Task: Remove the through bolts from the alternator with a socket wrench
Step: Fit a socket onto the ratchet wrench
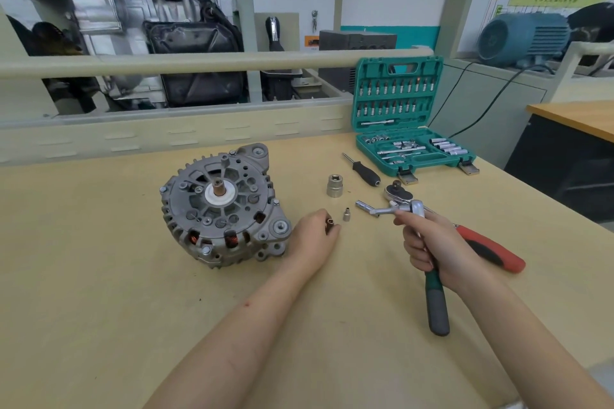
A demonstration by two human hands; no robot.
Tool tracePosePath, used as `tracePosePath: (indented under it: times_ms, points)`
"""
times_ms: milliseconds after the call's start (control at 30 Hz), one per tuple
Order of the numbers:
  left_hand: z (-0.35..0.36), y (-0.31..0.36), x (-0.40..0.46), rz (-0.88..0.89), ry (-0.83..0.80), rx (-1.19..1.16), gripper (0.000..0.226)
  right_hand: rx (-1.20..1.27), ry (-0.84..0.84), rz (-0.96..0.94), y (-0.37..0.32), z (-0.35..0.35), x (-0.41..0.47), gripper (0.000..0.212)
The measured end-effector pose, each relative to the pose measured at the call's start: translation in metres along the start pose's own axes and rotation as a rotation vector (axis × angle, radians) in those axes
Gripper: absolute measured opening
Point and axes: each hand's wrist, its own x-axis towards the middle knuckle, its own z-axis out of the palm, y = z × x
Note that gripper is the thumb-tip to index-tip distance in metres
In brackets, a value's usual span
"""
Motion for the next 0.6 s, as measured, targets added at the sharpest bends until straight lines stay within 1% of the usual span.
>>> tracePosePath:
  times_ms: [133,267,367,467,600]
  points:
    - [-0.001,-0.002,-0.003,0.027,0.014,-0.049,0.021,-0.002,-0.002,0.001,0.0,0.004,-0.003,0.018]
    - [-0.008,0.004,-0.013,0.055,0.012,-0.358,0.011,0.003,-0.027,0.011,-0.004,0.007,-0.006,0.027]
    - [-0.013,0.014,-0.022,0.144,-0.01,-0.52,0.002,0.006,-0.051,0.013,-0.008,0.009,-0.007,0.033]
    - [-0.012,0.016,-0.024,0.137,-0.018,-0.483,0.008,-0.014,-0.06,0.011,-0.01,0.011,-0.007,0.034]
    - [-0.004,0.006,-0.015,0.043,0.013,-0.238,0.014,-0.041,-0.041,0.014,-0.009,0.006,-0.008,0.034]
